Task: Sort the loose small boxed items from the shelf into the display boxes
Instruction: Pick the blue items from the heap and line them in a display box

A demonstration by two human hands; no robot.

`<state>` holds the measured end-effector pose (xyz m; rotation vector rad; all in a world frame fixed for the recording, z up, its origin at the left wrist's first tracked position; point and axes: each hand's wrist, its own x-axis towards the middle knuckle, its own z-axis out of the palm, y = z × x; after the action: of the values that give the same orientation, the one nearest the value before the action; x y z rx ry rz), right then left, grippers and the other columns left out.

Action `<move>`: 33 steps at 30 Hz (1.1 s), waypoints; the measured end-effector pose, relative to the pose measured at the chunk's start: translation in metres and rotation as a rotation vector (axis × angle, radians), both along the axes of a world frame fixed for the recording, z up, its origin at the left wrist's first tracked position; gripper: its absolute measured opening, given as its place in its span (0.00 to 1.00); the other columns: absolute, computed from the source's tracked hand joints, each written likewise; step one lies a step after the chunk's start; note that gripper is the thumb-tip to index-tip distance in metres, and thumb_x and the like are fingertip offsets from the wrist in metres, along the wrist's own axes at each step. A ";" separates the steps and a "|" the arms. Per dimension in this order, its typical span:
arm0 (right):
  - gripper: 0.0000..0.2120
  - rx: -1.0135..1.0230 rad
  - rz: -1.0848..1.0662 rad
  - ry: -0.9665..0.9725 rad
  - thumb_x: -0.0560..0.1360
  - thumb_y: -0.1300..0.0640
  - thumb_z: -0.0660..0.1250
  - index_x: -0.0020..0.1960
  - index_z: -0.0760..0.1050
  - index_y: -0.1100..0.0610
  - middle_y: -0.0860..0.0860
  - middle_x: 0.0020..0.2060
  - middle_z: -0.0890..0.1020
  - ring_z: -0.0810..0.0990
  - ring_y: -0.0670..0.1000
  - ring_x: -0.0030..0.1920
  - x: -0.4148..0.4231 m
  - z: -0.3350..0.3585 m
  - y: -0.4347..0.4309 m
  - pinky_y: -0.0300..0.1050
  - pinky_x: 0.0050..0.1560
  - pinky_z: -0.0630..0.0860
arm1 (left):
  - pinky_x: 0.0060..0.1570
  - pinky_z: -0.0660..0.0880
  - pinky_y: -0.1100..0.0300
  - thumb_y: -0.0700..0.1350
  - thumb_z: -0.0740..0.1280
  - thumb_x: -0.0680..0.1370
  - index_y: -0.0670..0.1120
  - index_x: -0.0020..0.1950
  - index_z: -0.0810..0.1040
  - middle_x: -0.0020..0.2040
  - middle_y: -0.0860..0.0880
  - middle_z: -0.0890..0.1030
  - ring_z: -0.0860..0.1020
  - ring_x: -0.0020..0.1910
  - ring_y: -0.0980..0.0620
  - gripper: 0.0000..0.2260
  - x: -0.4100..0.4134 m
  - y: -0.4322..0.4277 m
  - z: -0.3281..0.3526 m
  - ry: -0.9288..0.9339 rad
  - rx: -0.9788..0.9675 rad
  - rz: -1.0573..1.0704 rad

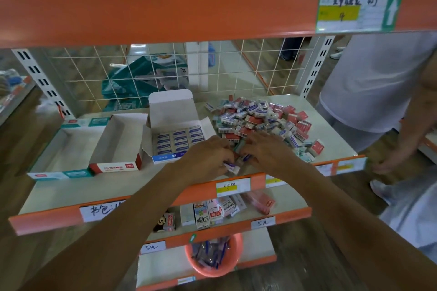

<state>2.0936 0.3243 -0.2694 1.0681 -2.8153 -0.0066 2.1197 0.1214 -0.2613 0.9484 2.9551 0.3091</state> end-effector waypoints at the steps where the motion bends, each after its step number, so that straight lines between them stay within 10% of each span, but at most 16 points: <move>1: 0.10 0.005 0.006 -0.007 0.66 0.54 0.77 0.46 0.83 0.52 0.54 0.44 0.79 0.80 0.58 0.44 -0.001 0.000 -0.001 0.51 0.37 0.77 | 0.46 0.73 0.55 0.51 0.68 0.75 0.52 0.57 0.79 0.53 0.53 0.75 0.70 0.55 0.53 0.12 0.001 0.000 0.002 0.003 0.016 0.025; 18: 0.10 -0.217 -0.076 -0.114 0.75 0.52 0.68 0.54 0.77 0.56 0.51 0.47 0.77 0.70 0.49 0.47 -0.002 0.033 -0.029 0.41 0.45 0.63 | 0.52 0.74 0.54 0.49 0.67 0.75 0.46 0.53 0.77 0.51 0.48 0.80 0.75 0.51 0.49 0.10 -0.003 -0.041 0.025 0.071 0.196 0.470; 33: 0.10 -0.072 0.037 -0.298 0.75 0.59 0.70 0.55 0.82 0.58 0.54 0.49 0.82 0.80 0.50 0.46 -0.031 0.043 -0.112 0.42 0.52 0.74 | 0.55 0.78 0.53 0.49 0.68 0.76 0.48 0.57 0.77 0.56 0.49 0.80 0.79 0.50 0.50 0.11 0.004 -0.077 0.024 -0.011 0.200 0.725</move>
<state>2.0630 0.2121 -0.2266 1.1936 -3.0256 0.2771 2.1234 0.0442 -0.2370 -0.1687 3.1763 0.6167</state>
